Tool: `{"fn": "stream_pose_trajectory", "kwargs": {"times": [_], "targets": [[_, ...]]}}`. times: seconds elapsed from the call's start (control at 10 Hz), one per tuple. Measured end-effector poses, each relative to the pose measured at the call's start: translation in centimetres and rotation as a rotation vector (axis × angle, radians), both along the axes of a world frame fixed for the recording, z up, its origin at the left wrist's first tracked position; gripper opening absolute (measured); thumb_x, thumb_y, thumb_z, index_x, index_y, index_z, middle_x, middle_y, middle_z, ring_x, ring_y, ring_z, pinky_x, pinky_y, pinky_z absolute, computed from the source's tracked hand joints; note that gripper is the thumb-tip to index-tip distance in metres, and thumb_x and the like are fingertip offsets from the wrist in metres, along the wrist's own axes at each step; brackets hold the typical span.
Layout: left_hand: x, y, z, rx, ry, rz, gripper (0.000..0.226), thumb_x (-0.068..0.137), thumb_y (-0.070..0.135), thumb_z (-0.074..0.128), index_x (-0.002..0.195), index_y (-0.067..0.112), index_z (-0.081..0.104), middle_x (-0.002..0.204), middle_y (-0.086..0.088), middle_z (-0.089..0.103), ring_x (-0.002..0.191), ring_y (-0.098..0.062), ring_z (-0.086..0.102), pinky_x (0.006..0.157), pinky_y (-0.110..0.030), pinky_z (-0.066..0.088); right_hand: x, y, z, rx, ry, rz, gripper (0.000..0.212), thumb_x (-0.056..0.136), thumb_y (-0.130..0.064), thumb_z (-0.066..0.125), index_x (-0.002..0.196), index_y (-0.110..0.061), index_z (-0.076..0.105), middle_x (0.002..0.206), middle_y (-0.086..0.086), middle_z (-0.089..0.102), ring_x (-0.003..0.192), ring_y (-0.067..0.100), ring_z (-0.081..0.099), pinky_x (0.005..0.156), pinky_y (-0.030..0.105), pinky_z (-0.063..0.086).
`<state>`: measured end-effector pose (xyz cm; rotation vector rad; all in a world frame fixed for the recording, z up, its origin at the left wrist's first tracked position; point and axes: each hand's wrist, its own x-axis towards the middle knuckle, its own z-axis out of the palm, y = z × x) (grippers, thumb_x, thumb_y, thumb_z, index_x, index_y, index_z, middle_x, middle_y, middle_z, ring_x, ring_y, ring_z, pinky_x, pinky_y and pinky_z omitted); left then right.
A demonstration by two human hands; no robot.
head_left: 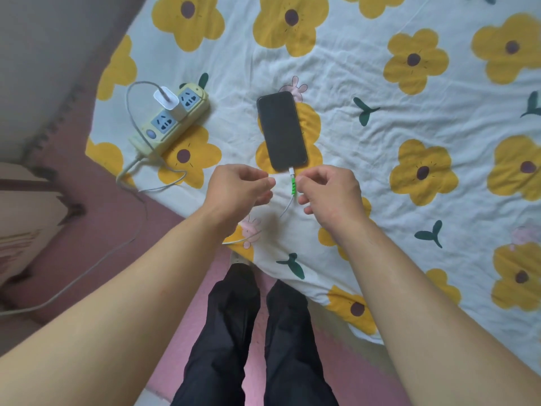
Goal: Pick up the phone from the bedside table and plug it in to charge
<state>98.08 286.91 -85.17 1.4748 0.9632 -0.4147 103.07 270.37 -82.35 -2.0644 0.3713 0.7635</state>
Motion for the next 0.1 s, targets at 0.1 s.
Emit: {"fn": "stream_pose_trajectory", "kwargs": {"times": [0.1], "targets": [[-1.1,-0.45,3.33,0.007,-0.017,0.011,0.014,0.088,0.017,0.081,0.095,0.006,0.077,0.088,-0.012,0.079,0.076,-0.02,0.081,0.08,-0.035,0.066,-0.59,0.13,3.21,0.035,-0.007,0.014,0.008,0.088,-0.025,0.069,0.082,-0.025,0.074,0.076,-0.005,0.076,0.066,0.01,0.074,0.069,0.044,0.066]]}}
